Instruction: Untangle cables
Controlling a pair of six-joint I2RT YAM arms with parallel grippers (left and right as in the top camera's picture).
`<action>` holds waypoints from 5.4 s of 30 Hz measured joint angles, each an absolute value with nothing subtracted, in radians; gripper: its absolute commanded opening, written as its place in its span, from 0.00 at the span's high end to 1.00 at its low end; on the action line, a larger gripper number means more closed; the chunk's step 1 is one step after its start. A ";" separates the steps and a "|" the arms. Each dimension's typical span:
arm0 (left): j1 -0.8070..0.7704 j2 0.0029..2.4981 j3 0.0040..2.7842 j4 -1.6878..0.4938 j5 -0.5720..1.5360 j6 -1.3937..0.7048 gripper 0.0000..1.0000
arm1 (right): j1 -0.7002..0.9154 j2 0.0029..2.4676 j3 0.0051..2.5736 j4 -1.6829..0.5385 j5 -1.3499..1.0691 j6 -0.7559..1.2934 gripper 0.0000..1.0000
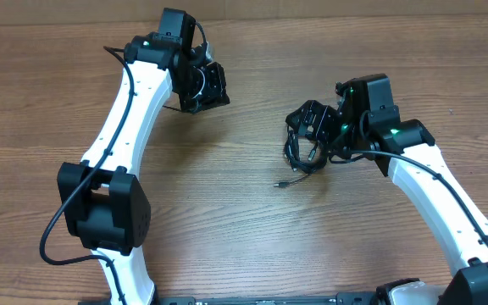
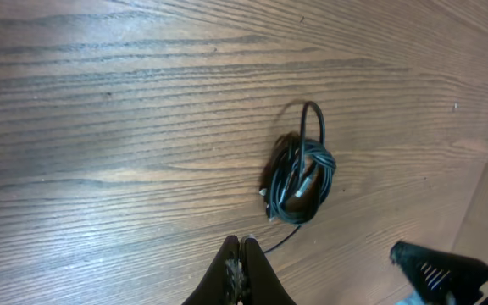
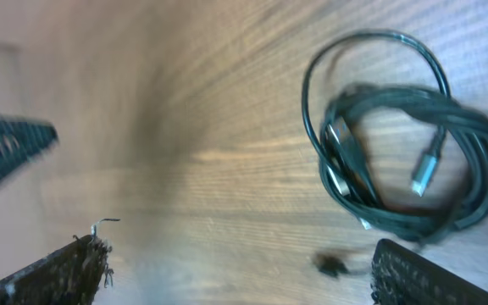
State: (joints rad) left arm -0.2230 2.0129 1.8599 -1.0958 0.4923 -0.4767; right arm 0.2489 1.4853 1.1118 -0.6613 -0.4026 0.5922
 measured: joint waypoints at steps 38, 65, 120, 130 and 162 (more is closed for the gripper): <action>-0.454 2.013 1.860 -1.099 0.297 -0.534 0.32 | 0.184 1.832 1.032 -0.426 -0.194 -0.149 0.73; -0.459 2.013 1.860 -1.167 0.247 -0.595 0.18 | 0.161 1.834 1.031 -0.570 -0.536 0.897 0.38; -0.332 2.148 2.035 -1.465 0.670 0.793 0.96 | -0.170 1.560 1.083 -0.802 -0.717 0.337 0.07; -0.257 2.148 2.033 -1.591 1.069 0.962 0.96 | -0.007 1.560 1.083 -0.640 -0.900 0.273 0.13; -0.412 2.148 2.033 -1.602 0.854 1.080 0.96 | 0.214 1.560 1.082 -0.461 -0.917 0.918 0.96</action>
State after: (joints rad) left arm -0.4118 2.1483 2.0335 -1.6016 0.8539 1.0798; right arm 0.2138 1.5600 1.0824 -0.4610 -0.9169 0.9184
